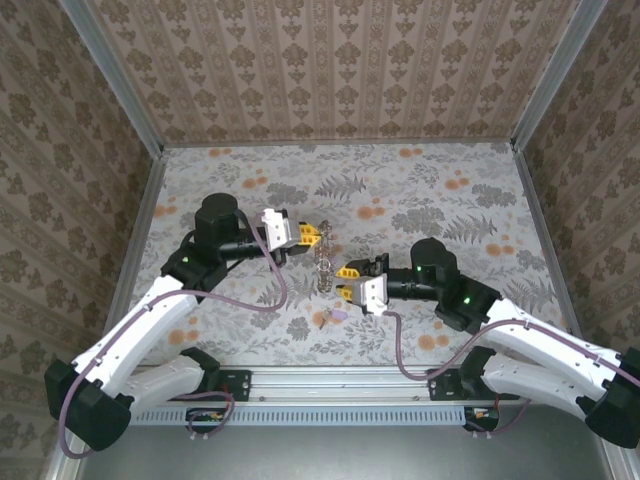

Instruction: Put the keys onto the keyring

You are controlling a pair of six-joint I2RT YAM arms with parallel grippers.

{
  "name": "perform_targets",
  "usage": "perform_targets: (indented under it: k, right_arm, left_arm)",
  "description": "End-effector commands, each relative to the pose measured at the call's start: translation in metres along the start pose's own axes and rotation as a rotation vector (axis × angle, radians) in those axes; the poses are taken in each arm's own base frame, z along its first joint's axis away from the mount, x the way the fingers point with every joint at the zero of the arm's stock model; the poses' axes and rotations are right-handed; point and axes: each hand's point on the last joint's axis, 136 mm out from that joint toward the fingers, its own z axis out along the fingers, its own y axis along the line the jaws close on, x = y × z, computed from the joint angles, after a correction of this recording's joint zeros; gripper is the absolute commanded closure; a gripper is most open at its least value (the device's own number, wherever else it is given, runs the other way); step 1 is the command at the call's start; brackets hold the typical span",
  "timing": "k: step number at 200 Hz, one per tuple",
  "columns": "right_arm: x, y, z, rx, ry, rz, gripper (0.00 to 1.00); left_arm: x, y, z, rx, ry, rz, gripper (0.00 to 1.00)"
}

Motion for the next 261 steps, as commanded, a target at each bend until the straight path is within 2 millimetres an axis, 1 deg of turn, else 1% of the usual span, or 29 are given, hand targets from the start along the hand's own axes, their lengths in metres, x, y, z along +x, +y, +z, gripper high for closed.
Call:
perform_targets:
  k: [1, 17, 30, 65, 76, 102, 117, 146, 158, 175, 204, 242, 261]
  right_arm:
    - [-0.001, -0.002, 0.001, 0.045, 0.015, -0.129, 0.67]
    - [-0.005, -0.007, 0.002, 0.080, 0.010, -0.161, 0.67]
    - [-0.006, -0.011, 0.004, 0.116, 0.011, -0.182, 0.69]
    - [-0.016, -0.023, 0.009, 0.187, -0.030, -0.195, 0.81]
    - [-0.017, -0.025, 0.011, 0.194, -0.029, -0.199, 0.82]
    - [-0.013, -0.032, 0.014, 0.249, -0.004, -0.210, 0.81]
    - [-0.006, -0.036, 0.015, 0.282, 0.037, -0.214, 0.80]
    - [0.002, -0.050, 0.009, 0.399, 0.081, -0.213, 0.76]
    - [0.006, -0.050, 0.007, 0.410, 0.096, -0.210, 0.75]
    - [0.008, -0.050, 0.005, 0.422, 0.100, -0.208, 0.74]
    - [0.003, -0.049, 0.004, 0.428, 0.074, -0.205, 0.75]
    - [-0.005, -0.051, 0.000, 0.445, 0.051, -0.256, 0.76]
    - [-0.007, -0.055, -0.001, 0.465, 0.052, -0.288, 0.76]
  left_arm:
    - [-0.024, 0.012, -0.005, -0.036, -0.037, 0.012, 1.00]
    - [-0.023, 0.014, -0.004, -0.035, -0.030, 0.007, 1.00]
    - [-0.023, 0.014, -0.004, -0.035, -0.023, 0.002, 1.00]
    - [-0.024, 0.018, -0.004, -0.038, -0.011, -0.020, 1.00]
    - [-0.024, 0.020, -0.004, -0.043, -0.008, -0.032, 1.00]
    - [-0.023, 0.022, -0.003, -0.050, -0.004, -0.056, 1.00]
    - [-0.022, 0.022, -0.003, -0.052, -0.001, -0.064, 1.00]
    - [-0.020, 0.022, -0.003, -0.057, 0.003, -0.075, 1.00]
    - [-0.020, 0.025, -0.004, -0.070, 0.007, -0.088, 1.00]
    - [-0.026, 0.028, -0.005, -0.082, -0.002, -0.125, 1.00]
    - [-0.035, 0.031, -0.007, -0.085, -0.009, -0.162, 1.00]
    - [-0.033, 0.031, -0.005, -0.082, -0.007, -0.172, 1.00]
    - [-0.036, 0.032, -0.005, -0.081, -0.024, -0.178, 1.00]
